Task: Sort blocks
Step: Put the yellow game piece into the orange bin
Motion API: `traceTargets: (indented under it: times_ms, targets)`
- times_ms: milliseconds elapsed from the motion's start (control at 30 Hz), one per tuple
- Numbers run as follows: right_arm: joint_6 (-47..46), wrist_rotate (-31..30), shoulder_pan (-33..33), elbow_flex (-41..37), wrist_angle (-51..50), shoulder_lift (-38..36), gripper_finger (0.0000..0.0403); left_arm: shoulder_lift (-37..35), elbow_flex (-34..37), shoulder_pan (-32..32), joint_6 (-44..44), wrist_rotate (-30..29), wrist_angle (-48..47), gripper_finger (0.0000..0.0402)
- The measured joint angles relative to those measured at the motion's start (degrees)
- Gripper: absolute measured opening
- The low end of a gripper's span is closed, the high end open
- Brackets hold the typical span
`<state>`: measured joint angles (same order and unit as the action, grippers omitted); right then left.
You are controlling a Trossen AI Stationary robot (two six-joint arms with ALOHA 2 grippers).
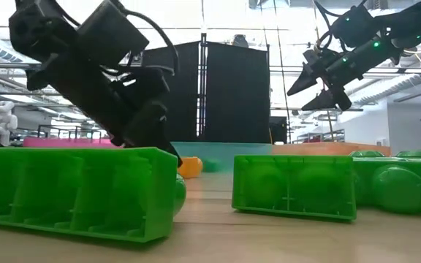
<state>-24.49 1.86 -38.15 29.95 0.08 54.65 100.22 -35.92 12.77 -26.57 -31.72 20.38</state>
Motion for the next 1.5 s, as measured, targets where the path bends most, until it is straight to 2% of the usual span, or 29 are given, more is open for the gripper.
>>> traceTargets:
  times_ms: [167, 467, 667, 833, 967, 1200, 1267, 1400, 1500]
  targets:
    - [-0.9, 0.0, 0.0, 0.0, 0.0, 0.0, 0.0343, 0.0, 2.3, -1.7, -0.1, -0.1, 2.1, 0.0246]
    - [-1.9, 0.0, 0.0, 0.0, 0.0, 0.0, 0.0343, 0.0, 3.4, -3.0, -1.0, 0.4, 11.4, 0.0246]
    - [-1.9, 0.0, 0.0, 0.0, 0.0, 0.0, 0.0343, 0.5, 3.4, -3.1, -2.3, -0.1, 10.6, 0.0246]
    - [-1.9, -0.1, 0.0, 0.0, -0.2, 0.0, 0.0343, 0.6, 2.7, -2.9, -10.5, -0.5, 10.9, 0.0246]
    - [-1.8, -0.1, 0.0, 0.0, -0.2, 0.0, 0.0343, 0.6, 1.3, -2.5, -10.1, -3.1, 10.7, 0.0246]
    - [-1.7, 0.0, 0.1, 0.0, -0.1, 0.0, 0.0343, 0.7, 1.2, -2.7, -9.4, -3.2, 10.2, 0.0246]
    - [-0.3, 1.8, 0.7, 0.0, 0.4, 0.0, 0.0343, 0.7, 1.2, -2.7, -10.8, -3.1, 11.0, 0.0246]
    - [6.1, 10.5, 4.3, 0.1, 3.9, 1.5, 0.0343, 0.7, 1.2, -2.2, -11.4, -0.4, 10.9, 0.0246]
    - [9.6, 11.9, 8.2, 0.1, 6.5, 4.6, 0.0343, 0.7, 1.2, -1.8, -13.5, 0.1, 9.6, 0.0246]
